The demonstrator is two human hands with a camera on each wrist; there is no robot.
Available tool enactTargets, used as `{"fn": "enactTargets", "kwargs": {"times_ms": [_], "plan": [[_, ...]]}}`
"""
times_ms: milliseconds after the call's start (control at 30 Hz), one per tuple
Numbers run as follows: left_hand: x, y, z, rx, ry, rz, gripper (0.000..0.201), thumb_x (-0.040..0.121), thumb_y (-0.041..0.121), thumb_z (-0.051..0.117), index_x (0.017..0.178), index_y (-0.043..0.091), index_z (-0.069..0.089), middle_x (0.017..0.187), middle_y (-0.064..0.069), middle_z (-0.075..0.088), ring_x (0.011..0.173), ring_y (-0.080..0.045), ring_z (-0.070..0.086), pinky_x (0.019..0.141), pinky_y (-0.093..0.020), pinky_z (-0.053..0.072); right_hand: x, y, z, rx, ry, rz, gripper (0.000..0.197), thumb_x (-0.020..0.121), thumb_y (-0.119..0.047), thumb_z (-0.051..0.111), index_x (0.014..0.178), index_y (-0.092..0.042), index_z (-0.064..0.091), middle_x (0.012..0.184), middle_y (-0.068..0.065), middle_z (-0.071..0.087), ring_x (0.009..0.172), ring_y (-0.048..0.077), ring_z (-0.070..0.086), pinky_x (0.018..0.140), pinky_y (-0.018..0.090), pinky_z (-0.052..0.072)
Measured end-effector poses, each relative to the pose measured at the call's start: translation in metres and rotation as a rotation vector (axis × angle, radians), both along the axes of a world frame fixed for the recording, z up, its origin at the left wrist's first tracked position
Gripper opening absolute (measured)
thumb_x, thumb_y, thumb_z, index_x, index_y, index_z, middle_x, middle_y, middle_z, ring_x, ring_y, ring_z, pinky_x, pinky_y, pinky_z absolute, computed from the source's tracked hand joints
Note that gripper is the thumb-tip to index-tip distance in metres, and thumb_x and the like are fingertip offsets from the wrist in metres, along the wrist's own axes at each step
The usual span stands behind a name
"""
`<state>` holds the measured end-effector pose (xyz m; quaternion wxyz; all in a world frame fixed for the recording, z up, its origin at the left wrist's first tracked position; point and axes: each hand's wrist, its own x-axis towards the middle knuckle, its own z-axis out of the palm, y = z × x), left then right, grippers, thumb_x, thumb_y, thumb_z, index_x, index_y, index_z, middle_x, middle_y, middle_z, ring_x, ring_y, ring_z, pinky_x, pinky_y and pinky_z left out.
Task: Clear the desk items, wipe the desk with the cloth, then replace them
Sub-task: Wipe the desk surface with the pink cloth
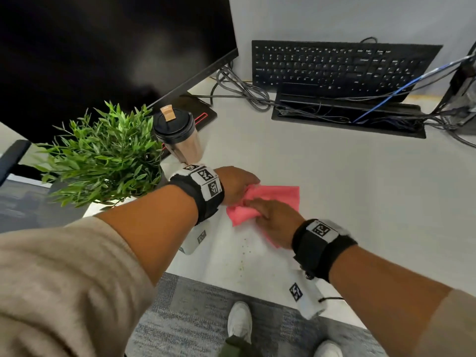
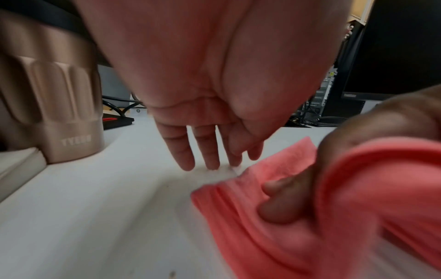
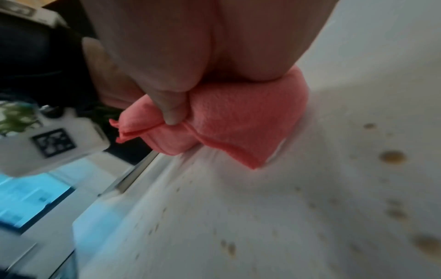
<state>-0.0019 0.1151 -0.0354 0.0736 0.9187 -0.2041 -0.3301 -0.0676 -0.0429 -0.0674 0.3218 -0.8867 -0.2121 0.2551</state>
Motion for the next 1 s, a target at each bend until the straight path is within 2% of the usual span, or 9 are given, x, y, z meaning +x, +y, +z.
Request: {"fn": "enactTargets", "kwargs": {"times_ms": [100, 200, 367, 467, 567, 700, 800, 900, 1000], "plan": [[-0.008, 0.005, -0.009, -0.013, -0.009, -0.013, 0.052, 0.090, 0.004, 0.044, 0.137, 0.025, 0.050, 0.147, 0.001, 0.045, 0.135, -0.019, 0.041, 0.114, -0.035, 0.032, -0.016, 0.001, -0.006, -0.015, 0.013, 0.163, 0.038, 0.098, -0.016, 0.042, 0.134, -0.026, 0.050, 0.133, -0.003, 0.057, 0.117, 0.013, 0.051, 0.093, 0.015, 0.028], [-0.014, 0.013, -0.016, -0.010, -0.013, -0.076, 0.056, 0.089, -0.002, 0.041, 0.140, 0.020, 0.046, 0.154, -0.001, 0.034, 0.142, -0.019, 0.032, 0.118, -0.032, 0.023, -0.023, -0.007, -0.009, 0.008, 0.151, 0.211, 0.028, 0.096, -0.020, 0.046, 0.121, -0.024, 0.059, 0.123, -0.004, 0.062, 0.114, 0.013, 0.054, 0.103, 0.026, 0.039], [-0.013, 0.025, -0.014, -0.031, -0.033, 0.032, 0.052, 0.090, 0.001, 0.041, 0.138, 0.021, 0.048, 0.148, -0.001, 0.044, 0.134, -0.020, 0.043, 0.111, -0.030, 0.034, -0.003, -0.024, 0.031, 0.236, 0.284, -0.112, 0.015, 0.091, -0.013, 0.053, 0.086, -0.021, 0.064, 0.084, -0.003, 0.064, 0.076, 0.011, 0.058, 0.078, 0.035, 0.048], [-0.009, 0.027, -0.004, -0.045, -0.042, 0.122, 0.039, 0.090, 0.005, 0.043, 0.121, 0.022, 0.060, 0.128, -0.005, 0.062, 0.118, -0.027, 0.056, 0.091, -0.029, 0.042, 0.021, -0.025, 0.048, 0.308, 0.094, -0.313, 0.018, 0.093, -0.013, 0.049, 0.095, -0.020, 0.065, 0.092, 0.002, 0.067, 0.081, 0.015, 0.060, 0.074, 0.032, 0.048], [-0.003, 0.028, 0.009, -0.117, -0.159, 0.239, 0.033, 0.092, 0.010, 0.043, 0.121, 0.013, 0.059, 0.125, -0.011, 0.063, 0.116, -0.032, 0.057, 0.096, -0.036, 0.046, 0.031, -0.003, 0.043, 0.199, -0.057, -0.332, 0.024, 0.092, -0.013, 0.045, 0.105, -0.022, 0.064, 0.097, -0.001, 0.065, 0.092, 0.023, 0.061, 0.081, 0.033, 0.049], [0.001, 0.036, 0.012, -0.211, -0.275, 0.407, 0.041, 0.087, 0.004, 0.050, 0.127, 0.013, 0.056, 0.127, -0.007, 0.062, 0.118, -0.027, 0.057, 0.101, -0.033, 0.045, 0.016, 0.043, 0.027, 0.041, 0.006, -0.126, 0.031, 0.098, -0.018, 0.042, 0.117, -0.030, 0.063, 0.117, -0.010, 0.062, 0.104, 0.014, 0.059, 0.092, 0.018, 0.039], [-0.011, 0.033, 0.014, -0.161, -0.225, 0.350, 0.043, 0.090, 0.006, 0.045, 0.130, 0.017, 0.054, 0.132, -0.004, 0.060, 0.121, -0.024, 0.055, 0.104, -0.034, 0.044, -0.003, 0.059, 0.024, 0.129, 0.170, 0.072, 0.023, 0.094, -0.028, 0.050, 0.104, -0.041, 0.067, 0.131, -0.019, 0.053, 0.119, 0.005, 0.047, 0.112, 0.027, 0.026], [-0.036, 0.034, 0.008, -0.177, -0.091, 0.318, 0.037, 0.093, 0.013, 0.042, 0.127, 0.019, 0.056, 0.129, -0.004, 0.061, 0.116, -0.022, 0.058, 0.101, -0.034, 0.046, -0.016, 0.053, 0.014, 0.041, 0.137, 0.230, 0.028, 0.097, -0.022, 0.047, 0.117, -0.025, 0.065, 0.131, -0.006, 0.058, 0.116, 0.008, 0.050, 0.107, 0.018, 0.030], [-0.069, 0.038, -0.005, -0.255, 0.048, 0.371, 0.035, 0.096, 0.025, 0.041, 0.129, 0.023, 0.053, 0.129, -0.004, 0.061, 0.115, -0.021, 0.058, 0.100, -0.034, 0.045, -0.013, 0.039, 0.008, 0.034, 0.193, 0.210, 0.024, 0.093, -0.017, 0.048, 0.108, -0.018, 0.066, 0.109, 0.004, 0.069, 0.091, 0.017, 0.061, 0.079, 0.015, 0.048]]}}
